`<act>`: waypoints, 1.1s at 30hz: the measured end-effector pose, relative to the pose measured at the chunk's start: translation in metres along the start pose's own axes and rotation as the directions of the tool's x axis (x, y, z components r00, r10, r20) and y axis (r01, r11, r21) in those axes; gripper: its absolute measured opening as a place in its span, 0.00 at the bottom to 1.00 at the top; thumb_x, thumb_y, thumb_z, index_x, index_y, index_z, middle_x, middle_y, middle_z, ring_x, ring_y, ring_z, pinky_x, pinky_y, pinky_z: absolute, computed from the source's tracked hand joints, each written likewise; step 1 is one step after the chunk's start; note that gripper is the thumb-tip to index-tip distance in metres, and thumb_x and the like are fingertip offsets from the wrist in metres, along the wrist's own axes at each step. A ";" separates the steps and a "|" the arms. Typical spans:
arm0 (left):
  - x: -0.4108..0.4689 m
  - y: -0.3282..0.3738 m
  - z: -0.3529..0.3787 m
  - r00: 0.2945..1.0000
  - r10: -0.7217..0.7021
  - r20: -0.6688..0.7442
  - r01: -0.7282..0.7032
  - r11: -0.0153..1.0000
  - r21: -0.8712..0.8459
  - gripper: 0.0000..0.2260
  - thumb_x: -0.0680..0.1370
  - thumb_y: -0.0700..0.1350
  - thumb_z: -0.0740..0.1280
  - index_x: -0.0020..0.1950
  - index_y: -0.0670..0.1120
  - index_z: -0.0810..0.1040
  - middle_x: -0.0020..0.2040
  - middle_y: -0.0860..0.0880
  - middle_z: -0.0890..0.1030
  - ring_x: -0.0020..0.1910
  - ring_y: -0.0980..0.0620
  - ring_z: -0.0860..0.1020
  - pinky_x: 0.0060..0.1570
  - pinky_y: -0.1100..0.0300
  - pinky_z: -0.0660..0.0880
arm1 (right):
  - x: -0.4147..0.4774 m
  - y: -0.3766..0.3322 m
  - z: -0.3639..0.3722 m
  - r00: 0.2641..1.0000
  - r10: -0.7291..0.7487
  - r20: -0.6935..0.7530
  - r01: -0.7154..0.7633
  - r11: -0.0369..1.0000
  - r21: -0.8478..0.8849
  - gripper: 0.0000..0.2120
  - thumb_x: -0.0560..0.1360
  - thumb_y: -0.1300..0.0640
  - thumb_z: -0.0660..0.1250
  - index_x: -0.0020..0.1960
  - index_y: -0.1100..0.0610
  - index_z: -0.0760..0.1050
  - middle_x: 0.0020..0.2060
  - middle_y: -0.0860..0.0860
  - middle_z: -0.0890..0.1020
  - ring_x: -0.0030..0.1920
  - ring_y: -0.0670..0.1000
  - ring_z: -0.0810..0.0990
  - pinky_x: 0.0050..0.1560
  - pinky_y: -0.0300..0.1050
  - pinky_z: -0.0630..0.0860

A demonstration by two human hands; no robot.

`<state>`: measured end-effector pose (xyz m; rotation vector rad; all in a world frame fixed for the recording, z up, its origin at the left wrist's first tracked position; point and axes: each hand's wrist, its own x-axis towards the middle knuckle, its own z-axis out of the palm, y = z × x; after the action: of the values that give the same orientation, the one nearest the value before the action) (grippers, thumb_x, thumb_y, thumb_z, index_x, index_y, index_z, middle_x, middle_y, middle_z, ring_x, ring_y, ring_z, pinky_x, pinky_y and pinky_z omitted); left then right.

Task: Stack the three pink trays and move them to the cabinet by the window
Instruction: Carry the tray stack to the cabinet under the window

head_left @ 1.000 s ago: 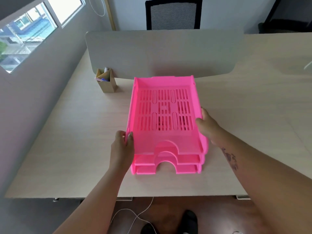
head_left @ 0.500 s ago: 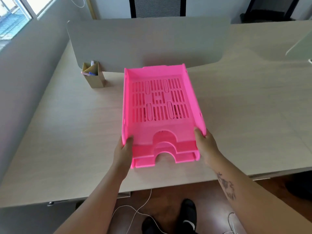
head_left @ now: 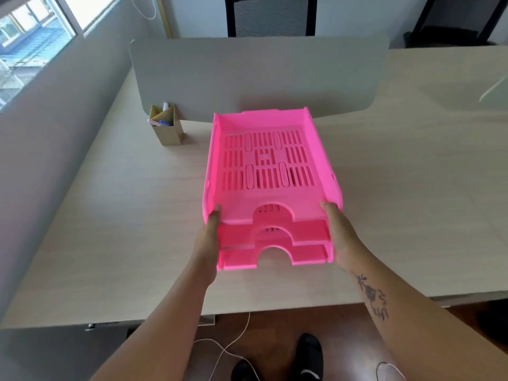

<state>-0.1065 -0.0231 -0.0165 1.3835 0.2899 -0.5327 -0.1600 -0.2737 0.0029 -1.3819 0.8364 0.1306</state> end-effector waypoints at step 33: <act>-0.347 -0.049 0.023 0.070 -0.078 -0.994 -0.689 0.717 -0.105 0.35 0.64 0.72 0.71 0.63 0.51 0.80 0.58 0.39 0.84 0.56 0.35 0.82 0.58 0.32 0.74 | -0.157 -0.030 0.171 0.134 0.205 0.970 0.371 0.897 -0.241 0.22 0.72 0.37 0.61 0.61 0.45 0.75 0.54 0.58 0.84 0.53 0.63 0.83 0.49 0.72 0.78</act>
<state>-0.4292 0.0143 0.1175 0.8817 1.1030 1.0196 -0.1804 -0.0679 0.1116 -1.3386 -0.5330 1.1301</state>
